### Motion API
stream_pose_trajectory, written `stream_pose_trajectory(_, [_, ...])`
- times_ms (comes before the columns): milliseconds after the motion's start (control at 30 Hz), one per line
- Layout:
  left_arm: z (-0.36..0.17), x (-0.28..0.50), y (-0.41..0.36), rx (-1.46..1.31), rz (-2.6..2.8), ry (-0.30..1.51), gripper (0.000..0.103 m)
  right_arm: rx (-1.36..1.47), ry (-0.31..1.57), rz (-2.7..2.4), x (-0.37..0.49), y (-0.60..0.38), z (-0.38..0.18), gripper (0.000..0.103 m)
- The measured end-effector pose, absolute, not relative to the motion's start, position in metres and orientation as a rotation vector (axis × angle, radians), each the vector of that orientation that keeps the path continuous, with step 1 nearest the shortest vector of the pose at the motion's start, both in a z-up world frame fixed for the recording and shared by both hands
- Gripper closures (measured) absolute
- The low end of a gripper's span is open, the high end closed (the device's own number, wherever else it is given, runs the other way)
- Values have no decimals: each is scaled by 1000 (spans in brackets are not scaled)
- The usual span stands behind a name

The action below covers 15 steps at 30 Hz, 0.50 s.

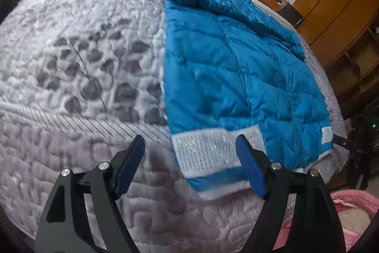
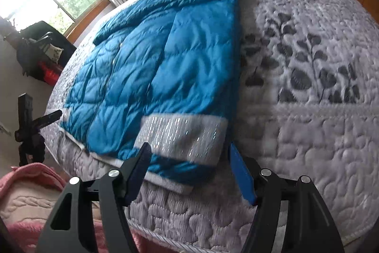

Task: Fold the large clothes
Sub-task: 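Move both tools to the silver-dotted hem band of the jacket, then grasp the hem band with both tools and lift it toward the collar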

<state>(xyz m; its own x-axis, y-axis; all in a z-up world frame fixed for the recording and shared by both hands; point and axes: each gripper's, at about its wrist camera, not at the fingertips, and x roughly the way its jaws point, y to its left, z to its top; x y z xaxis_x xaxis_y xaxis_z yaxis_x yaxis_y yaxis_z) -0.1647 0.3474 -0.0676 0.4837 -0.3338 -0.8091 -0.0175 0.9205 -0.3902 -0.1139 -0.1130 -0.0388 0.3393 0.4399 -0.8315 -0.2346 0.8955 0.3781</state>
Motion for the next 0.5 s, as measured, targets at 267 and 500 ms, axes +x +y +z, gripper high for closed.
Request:
stream_pose_trajectory(267, [-74,-166,334,-400,-263,1061,24,221,1150,467,-109,-103,-50,49])
stream_pose_trajectory(500, [-76,-166,329,-411,-268,1081,62,207,1112,490,-109,-101,-41,77])
